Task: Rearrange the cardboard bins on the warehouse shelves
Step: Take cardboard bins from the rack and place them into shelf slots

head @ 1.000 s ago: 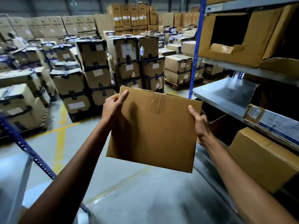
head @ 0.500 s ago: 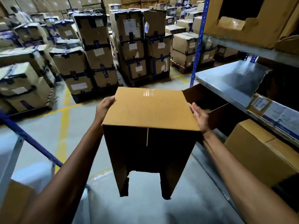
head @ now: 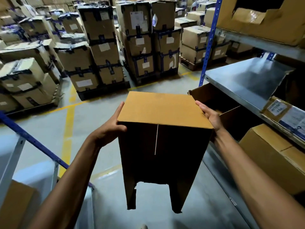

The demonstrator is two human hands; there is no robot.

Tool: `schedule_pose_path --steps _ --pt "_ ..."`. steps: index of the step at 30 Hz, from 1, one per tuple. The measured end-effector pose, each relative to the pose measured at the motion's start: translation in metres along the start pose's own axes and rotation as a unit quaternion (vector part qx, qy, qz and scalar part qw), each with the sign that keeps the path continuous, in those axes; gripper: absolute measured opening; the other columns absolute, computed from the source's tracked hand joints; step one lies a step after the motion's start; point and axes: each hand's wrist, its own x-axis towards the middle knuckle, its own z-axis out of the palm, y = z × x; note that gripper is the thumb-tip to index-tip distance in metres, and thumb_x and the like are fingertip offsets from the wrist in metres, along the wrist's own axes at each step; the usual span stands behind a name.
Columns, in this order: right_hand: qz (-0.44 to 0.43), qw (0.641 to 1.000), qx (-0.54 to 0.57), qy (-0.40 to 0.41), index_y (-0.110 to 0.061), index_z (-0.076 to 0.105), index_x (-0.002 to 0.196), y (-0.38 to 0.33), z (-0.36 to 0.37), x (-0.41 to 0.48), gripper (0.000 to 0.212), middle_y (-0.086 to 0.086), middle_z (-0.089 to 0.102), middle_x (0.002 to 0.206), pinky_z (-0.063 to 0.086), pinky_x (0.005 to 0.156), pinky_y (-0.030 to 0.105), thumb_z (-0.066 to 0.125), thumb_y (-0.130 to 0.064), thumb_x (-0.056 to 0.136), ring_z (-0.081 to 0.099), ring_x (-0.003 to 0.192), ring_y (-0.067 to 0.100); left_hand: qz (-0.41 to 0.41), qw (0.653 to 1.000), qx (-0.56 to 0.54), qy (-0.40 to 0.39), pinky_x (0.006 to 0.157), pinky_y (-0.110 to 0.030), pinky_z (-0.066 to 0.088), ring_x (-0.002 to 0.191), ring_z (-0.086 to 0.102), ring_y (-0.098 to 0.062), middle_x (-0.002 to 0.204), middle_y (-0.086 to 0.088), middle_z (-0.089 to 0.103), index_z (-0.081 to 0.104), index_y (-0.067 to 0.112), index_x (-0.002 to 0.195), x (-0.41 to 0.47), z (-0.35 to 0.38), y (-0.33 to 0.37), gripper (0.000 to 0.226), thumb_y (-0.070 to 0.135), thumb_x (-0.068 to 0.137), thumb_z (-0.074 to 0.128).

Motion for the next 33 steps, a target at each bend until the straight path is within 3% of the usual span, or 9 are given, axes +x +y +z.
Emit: schedule_pose_path --steps 2,4,7,9,14,17,21,29,33 --pt "0.009 0.999 0.031 0.011 -0.014 0.057 0.128 0.001 0.001 0.003 0.035 0.003 0.065 0.112 0.047 0.093 0.034 0.042 -0.024 0.099 0.061 0.102 0.018 -0.005 0.998 0.058 -0.013 0.096 -0.025 0.045 0.125 0.047 0.000 0.142 0.019 0.037 0.007 0.037 0.153 0.004 -0.005 0.007 0.132 0.018 0.052 0.091" --pt "0.039 0.999 0.016 0.022 -0.016 0.057 0.131 0.002 0.003 0.008 0.039 0.006 0.064 0.116 0.052 0.087 0.032 0.049 -0.029 0.095 0.062 0.100 0.020 0.022 0.991 0.111 0.074 0.099 -0.027 0.046 0.127 0.047 -0.008 0.143 0.014 0.039 0.021 0.028 0.153 0.017 -0.003 0.012 0.100 0.000 0.072 0.073" --pt "0.096 0.968 -0.231 0.031 -0.017 0.051 0.137 -0.005 0.013 0.010 0.054 0.006 0.052 0.128 0.044 0.091 0.034 0.058 -0.044 0.090 0.052 0.114 0.025 0.079 0.963 0.128 0.223 0.105 -0.039 0.045 0.124 0.054 -0.022 0.138 -0.006 0.053 0.047 0.012 0.143 0.041 0.001 0.013 0.064 -0.011 0.085 0.059" --pt "0.082 0.906 -0.413 0.039 -0.015 0.055 0.132 -0.010 0.027 0.013 0.045 0.002 0.050 0.126 0.037 0.096 0.034 0.056 -0.040 0.094 0.047 0.115 0.021 0.103 0.954 0.128 0.251 0.097 -0.028 0.049 0.114 0.059 -0.018 0.127 -0.009 0.061 0.054 0.005 0.134 0.056 0.008 0.012 0.051 -0.009 0.086 0.060" --pt "-0.027 0.869 -0.493 -0.034 -0.019 0.055 0.132 -0.006 0.081 0.012 0.047 -0.002 0.052 0.135 0.035 0.095 0.028 0.060 -0.042 0.091 0.047 0.118 0.010 0.138 0.961 0.133 0.198 0.074 -0.020 0.050 0.078 0.067 0.002 0.093 -0.003 0.073 0.072 0.005 0.103 0.085 0.037 0.010 0.033 -0.006 0.073 0.064" --pt "-0.060 0.852 -0.513 -0.081 -0.028 0.053 0.131 -0.002 0.111 0.011 0.045 -0.003 0.052 0.137 0.037 0.103 0.035 0.056 -0.044 0.089 0.048 0.124 0.016 0.170 0.964 0.165 0.118 0.069 -0.022 0.051 0.073 0.068 -0.003 0.081 0.001 0.075 0.077 0.009 0.087 0.092 0.050 0.013 0.026 0.011 0.065 0.064" --pt "-0.102 0.833 -0.535 -0.093 -0.020 0.062 0.095 -0.004 0.126 0.007 0.035 0.005 0.064 0.101 0.045 0.086 0.043 0.038 -0.041 0.078 0.058 0.098 0.024 0.222 0.954 0.203 0.010 0.068 -0.023 0.052 0.070 0.064 -0.002 0.073 0.005 0.071 0.074 0.009 0.082 0.104 0.047 0.019 0.024 0.024 0.064 0.068" --pt "-0.144 0.798 -0.581 -0.067 -0.032 0.058 0.128 0.025 0.134 0.004 0.042 0.001 0.065 0.124 0.046 0.093 0.042 0.043 -0.042 0.089 0.058 0.113 0.023 0.193 0.923 0.270 0.194 0.064 -0.023 0.043 0.070 0.054 -0.003 0.067 0.008 0.063 0.063 0.018 0.066 0.097 0.052 -0.003 0.016 0.009 0.068 0.076" --pt "-0.112 0.854 -0.503 -0.070 -0.019 0.071 0.113 0.032 0.127 0.003 0.047 0.003 0.069 0.117 0.046 0.095 0.038 0.038 -0.034 0.083 0.062 0.107 0.018 0.143 0.963 0.207 0.096 0.047 -0.026 0.038 0.053 0.044 -0.009 0.053 0.012 0.049 0.065 0.012 0.068 0.083 0.040 -0.011 0.018 0.010 0.070 0.082"
